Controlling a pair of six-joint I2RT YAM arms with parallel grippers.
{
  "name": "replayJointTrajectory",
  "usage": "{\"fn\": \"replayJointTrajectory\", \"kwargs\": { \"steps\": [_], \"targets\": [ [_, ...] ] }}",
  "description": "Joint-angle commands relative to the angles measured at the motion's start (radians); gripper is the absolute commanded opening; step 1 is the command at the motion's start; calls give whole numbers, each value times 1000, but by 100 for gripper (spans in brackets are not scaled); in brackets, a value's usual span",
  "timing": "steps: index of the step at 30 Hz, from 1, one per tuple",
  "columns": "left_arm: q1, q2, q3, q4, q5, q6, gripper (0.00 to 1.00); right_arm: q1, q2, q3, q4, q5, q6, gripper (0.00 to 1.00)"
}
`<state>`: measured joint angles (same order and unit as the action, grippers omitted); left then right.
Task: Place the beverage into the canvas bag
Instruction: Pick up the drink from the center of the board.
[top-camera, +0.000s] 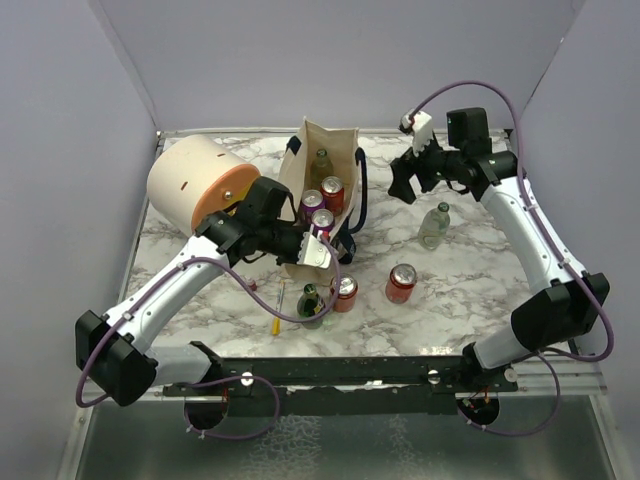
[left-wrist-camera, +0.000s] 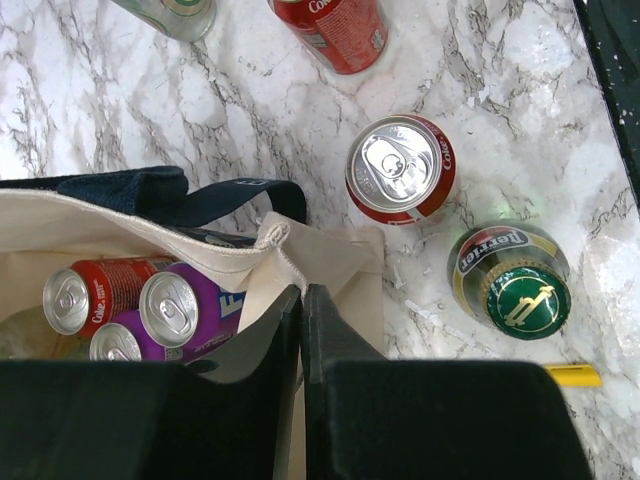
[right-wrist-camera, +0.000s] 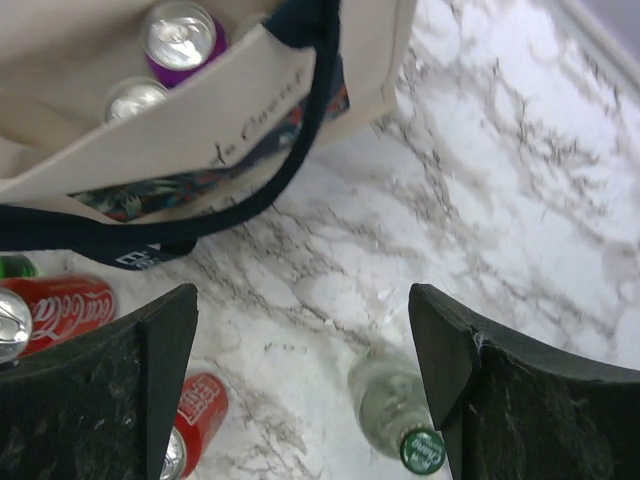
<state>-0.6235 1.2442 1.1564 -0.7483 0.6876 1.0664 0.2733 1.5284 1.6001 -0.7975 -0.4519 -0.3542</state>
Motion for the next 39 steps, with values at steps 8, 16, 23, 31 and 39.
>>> {"fn": "replayJointTrajectory", "kwargs": {
  "steps": [8,16,23,31,39],
  "targets": [
    [4,55,55,-13,-3,-58,12,-164,-103,-109,63,126,60,84],
    [4,65,67,-1,-17,-76,18,-167,-44,-22,26,-35,28,81],
    [4,73,87,1,-35,-100,25,-163,7,32,4,-171,50,79],
    [4,73,109,-12,-49,-107,31,-136,28,25,-6,-206,35,79],
    [4,63,125,-5,-52,-130,43,-40,-33,-78,-151,-240,-242,81]
  ]
}}
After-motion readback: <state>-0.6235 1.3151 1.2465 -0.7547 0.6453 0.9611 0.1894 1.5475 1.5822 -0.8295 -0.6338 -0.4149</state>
